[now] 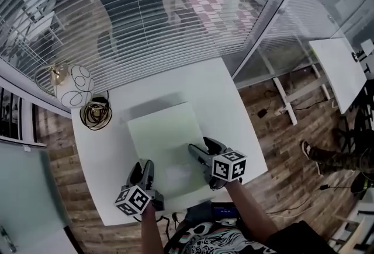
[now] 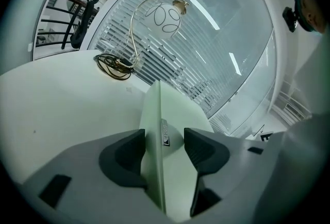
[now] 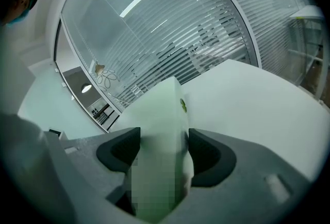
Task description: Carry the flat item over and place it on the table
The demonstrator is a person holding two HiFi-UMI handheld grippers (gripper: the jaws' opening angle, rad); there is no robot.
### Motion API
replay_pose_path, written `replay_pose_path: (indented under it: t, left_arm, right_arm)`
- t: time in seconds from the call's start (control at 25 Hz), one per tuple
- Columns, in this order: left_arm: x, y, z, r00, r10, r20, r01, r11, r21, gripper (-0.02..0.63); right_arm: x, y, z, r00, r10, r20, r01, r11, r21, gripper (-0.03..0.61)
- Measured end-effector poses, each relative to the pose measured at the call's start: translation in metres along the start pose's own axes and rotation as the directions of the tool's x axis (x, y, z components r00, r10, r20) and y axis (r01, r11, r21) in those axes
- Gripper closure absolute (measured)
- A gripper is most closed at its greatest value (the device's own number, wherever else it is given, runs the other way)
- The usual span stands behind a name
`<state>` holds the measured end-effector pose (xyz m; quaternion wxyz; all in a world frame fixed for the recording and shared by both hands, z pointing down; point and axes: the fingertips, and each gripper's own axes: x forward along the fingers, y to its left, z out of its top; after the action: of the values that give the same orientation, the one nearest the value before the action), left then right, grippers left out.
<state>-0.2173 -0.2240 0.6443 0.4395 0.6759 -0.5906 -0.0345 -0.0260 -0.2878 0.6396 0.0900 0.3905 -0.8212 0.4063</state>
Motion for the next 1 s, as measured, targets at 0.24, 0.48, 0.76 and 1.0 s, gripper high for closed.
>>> replay_pose_path:
  t: [0.24, 0.48, 0.76, 1.0]
  left_arm:
    - [0.010, 0.009, -0.006, 1.000, 0.017, -0.024, -0.017, 1.000, -0.017, 0.390]
    - [0.016, 0.019, -0.012, 0.998, 0.026, -0.054, -0.029, 0.999, -0.045, 0.390]
    - [0.020, 0.021, -0.013, 0.997, 0.033, -0.067, -0.037, 0.998, -0.051, 0.390]
    - [0.016, 0.021, -0.014, 0.998, 0.045, -0.053, -0.048, 0.998, -0.051, 0.400]
  right_arm:
    - [0.011, -0.009, -0.005, 0.999, -0.012, -0.033, 0.012, 1.000, 0.010, 0.304]
    - [0.019, -0.016, -0.012, 0.997, -0.017, -0.069, 0.020, 0.999, 0.038, 0.304]
    - [0.021, -0.022, -0.014, 0.996, -0.026, -0.091, 0.031, 0.998, 0.052, 0.304]
    - [0.017, -0.023, -0.012, 0.997, -0.023, -0.079, 0.026, 0.999, 0.043, 0.304]
